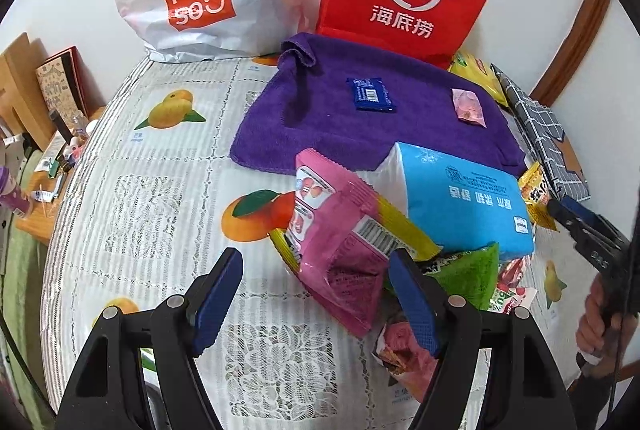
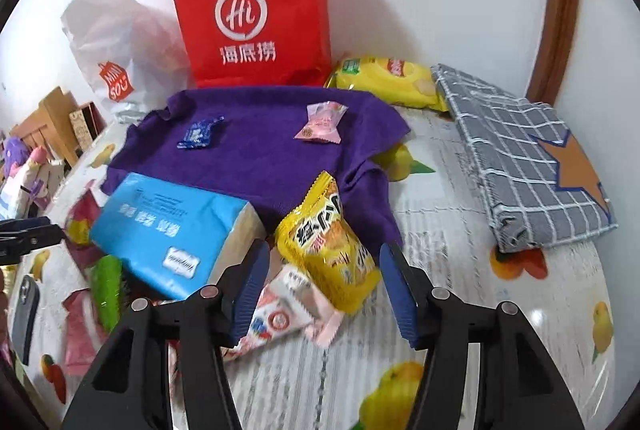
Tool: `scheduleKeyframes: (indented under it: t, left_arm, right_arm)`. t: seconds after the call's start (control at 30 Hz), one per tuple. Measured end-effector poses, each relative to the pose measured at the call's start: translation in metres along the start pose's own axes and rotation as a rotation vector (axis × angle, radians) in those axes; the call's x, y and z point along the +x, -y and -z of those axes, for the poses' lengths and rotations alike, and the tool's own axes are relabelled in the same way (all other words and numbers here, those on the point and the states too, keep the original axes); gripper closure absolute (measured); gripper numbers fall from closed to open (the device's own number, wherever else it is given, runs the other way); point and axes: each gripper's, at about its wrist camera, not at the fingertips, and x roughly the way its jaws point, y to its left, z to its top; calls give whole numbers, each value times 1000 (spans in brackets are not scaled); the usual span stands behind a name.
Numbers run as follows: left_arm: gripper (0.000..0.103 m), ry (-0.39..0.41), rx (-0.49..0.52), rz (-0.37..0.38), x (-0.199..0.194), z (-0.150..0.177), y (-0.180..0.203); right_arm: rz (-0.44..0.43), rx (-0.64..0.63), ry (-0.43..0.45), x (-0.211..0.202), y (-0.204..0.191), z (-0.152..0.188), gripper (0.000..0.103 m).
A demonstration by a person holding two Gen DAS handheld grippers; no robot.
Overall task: Organize snacks
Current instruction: 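Lift the yellow chip bag with the right gripper while the left gripper grasps the pink chip bag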
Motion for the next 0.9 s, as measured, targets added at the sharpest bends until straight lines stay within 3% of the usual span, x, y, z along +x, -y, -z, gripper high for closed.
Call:
scheduleKeyframes:
  t: [0.17, 0.3, 0.43, 0.7, 0.9]
  left_arm:
    - [29, 2, -21, -6, 5, -6, -7]
    - [29, 3, -22, -6, 9, -10, -10]
    - [29, 13, -33, 12, 12, -12, -11]
    - [29, 25, -46, 97, 9, -14, -7]
    - [27, 28, -51, 103, 12, -27, 4]
  right_arm:
    - [-1, -28, -67, 36, -5, -3, 34]
    - [15, -54, -88, 52, -9, 0, 34]
    - [15, -40, -74, 45, -4, 1, 49]
    - [-19, -20, -18, 14, -5, 4, 50]
    - [-23, -21, 20, -17, -8, 13, 50]
